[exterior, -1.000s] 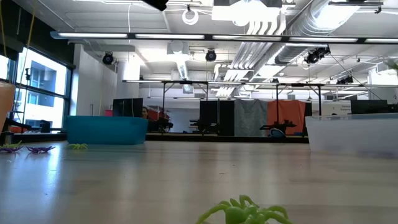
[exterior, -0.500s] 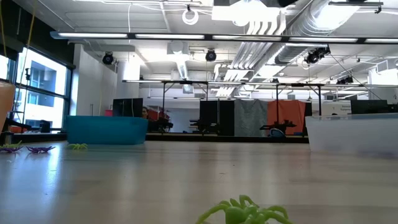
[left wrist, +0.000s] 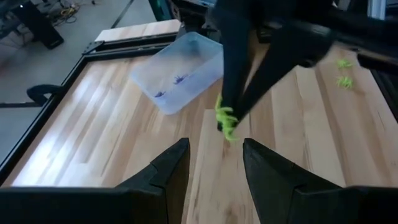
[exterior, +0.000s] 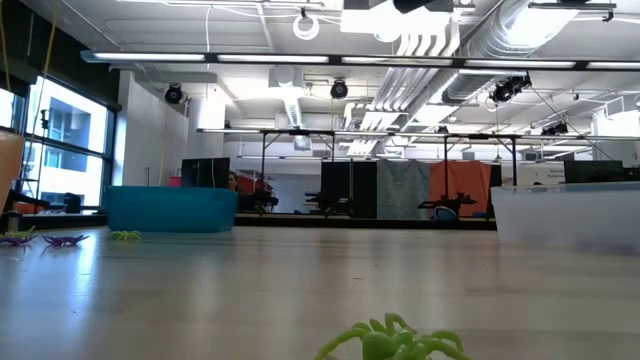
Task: Sort Halloween decoration
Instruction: Put the green spider toy into the blue bin
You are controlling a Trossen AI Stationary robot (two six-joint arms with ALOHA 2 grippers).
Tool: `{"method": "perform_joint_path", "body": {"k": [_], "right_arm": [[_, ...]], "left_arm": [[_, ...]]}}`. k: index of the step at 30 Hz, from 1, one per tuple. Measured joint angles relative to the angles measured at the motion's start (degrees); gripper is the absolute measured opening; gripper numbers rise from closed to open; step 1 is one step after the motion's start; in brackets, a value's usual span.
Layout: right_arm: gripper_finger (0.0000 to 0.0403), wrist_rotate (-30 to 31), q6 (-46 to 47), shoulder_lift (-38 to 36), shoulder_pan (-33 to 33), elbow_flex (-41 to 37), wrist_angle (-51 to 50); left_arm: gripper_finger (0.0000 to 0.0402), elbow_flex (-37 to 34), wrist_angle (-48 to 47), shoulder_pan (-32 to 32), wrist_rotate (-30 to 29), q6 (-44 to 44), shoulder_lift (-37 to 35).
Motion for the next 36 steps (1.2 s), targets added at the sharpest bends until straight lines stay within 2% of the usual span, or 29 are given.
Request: {"method": "perform_joint_path", "body": {"k": [7, 13, 21, 36], "right_arm": [[0.0000, -0.16, -3.71, 0.00, -1.49, 0.00, 1.73], [0.0000, -0.17, -4.85, 0.00, -2.20, 0.00, 2.40], [0.0000, -1.71, -9.18, 0.00, -2.20, -0.02, 7.20], [0.0000, -1.89, -7.48, 0.00, -2.20, -0.02, 3.97]], "left_arm": [[0.0136, 0.07, 1.23, 0.45, 0.56, 0.03, -0.02], [0.0136, 0.07, 1.34, 0.72, 5.93, -0.01, -0.02], [0.0136, 0.07, 1.42, 2.22, 5.50, 0.55, -0.04], [0.0136, 0.07, 1.02, 2.55, 5.49, 1.55, -0.04]]}}
